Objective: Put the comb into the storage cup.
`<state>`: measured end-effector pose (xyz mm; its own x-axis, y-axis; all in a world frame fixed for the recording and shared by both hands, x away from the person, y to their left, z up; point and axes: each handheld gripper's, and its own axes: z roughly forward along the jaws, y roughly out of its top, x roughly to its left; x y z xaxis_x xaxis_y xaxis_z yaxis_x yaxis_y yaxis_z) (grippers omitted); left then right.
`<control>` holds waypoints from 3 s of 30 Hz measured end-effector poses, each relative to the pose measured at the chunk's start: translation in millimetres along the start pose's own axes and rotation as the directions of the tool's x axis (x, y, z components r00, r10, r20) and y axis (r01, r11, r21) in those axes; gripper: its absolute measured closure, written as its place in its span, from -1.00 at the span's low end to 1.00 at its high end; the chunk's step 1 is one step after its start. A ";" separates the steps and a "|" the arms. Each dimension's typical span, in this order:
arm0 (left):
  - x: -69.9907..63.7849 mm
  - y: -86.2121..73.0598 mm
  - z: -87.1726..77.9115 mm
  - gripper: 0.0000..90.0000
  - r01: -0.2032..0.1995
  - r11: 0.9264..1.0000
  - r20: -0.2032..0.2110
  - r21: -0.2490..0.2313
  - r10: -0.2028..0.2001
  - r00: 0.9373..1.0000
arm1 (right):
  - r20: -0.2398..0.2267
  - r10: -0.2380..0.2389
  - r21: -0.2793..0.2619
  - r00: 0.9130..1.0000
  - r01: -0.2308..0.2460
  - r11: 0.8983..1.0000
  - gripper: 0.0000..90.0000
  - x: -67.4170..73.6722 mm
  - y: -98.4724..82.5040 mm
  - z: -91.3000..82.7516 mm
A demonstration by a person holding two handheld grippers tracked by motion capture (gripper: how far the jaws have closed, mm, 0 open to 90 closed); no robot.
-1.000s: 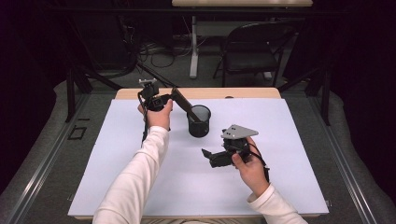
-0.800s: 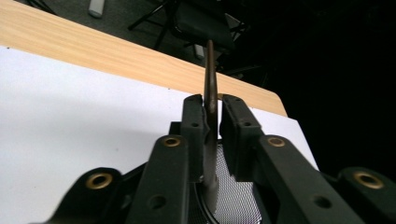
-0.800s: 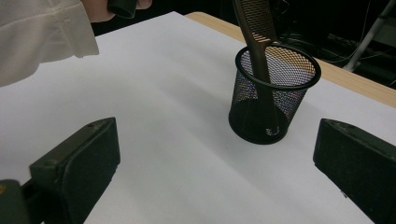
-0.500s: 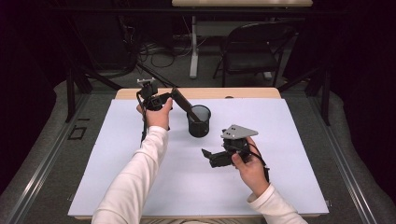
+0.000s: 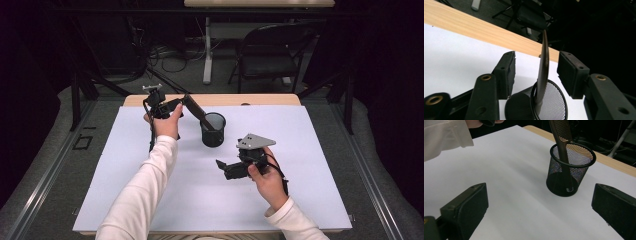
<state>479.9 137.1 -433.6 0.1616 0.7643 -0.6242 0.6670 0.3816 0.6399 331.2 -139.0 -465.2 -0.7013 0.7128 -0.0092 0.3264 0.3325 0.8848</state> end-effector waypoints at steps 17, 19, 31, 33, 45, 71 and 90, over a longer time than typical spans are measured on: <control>7.9 9.4 -15.0 -0.02 0.018 0.999 -0.016 -0.041 -0.019 1.000 | 0.003 0.002 0.002 1.000 -0.002 1.000 -0.99 -0.2 -0.3 -0.1; 9.3 10.6 -16.9 -0.02 0.019 0.999 -0.021 -0.041 -0.020 1.000 | 0.003 0.001 0.003 1.000 -0.001 1.000 -0.99 -0.1 -0.3 -0.1; 15.2 14.0 -24.8 -0.08 -0.023 0.999 -0.049 -0.038 0.021 0.999 | 0.004 -0.001 0.004 1.000 0.001 1.000 -0.98 -0.5 -0.7 0.3; 15.3 14.2 -25.6 -0.12 -0.049 0.998 -0.068 -0.033 0.047 0.997 | 0.004 -0.001 0.004 1.000 0.001 1.000 -0.98 -0.6 -0.8 0.4; 22.9 17.2 -32.6 -0.16 -0.195 0.980 -0.174 -0.036 0.186 0.967 | 0.005 -0.001 0.007 1.000 0.001 1.000 -0.98 -0.8 -1.0 0.7; 35.0 11.6 -42.6 -0.29 -0.414 0.907 -0.193 0.071 0.420 0.887 | 0.010 0.000 0.011 1.000 0.000 1.000 -0.97 -1.6 -1.5 0.8; 38.6 4.6 -53.4 -0.62 -0.445 0.891 -0.095 0.091 0.453 0.887 | 0.018 0.003 0.010 1.000 -0.003 1.000 -0.96 -4.2 -2.1 0.4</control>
<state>450.5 196.2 -430.9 0.3763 0.8997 -0.2211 0.5886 -0.0479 0.8070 333.8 -142.4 -467.2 -0.6887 0.7249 -0.0154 0.3349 0.3369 0.8800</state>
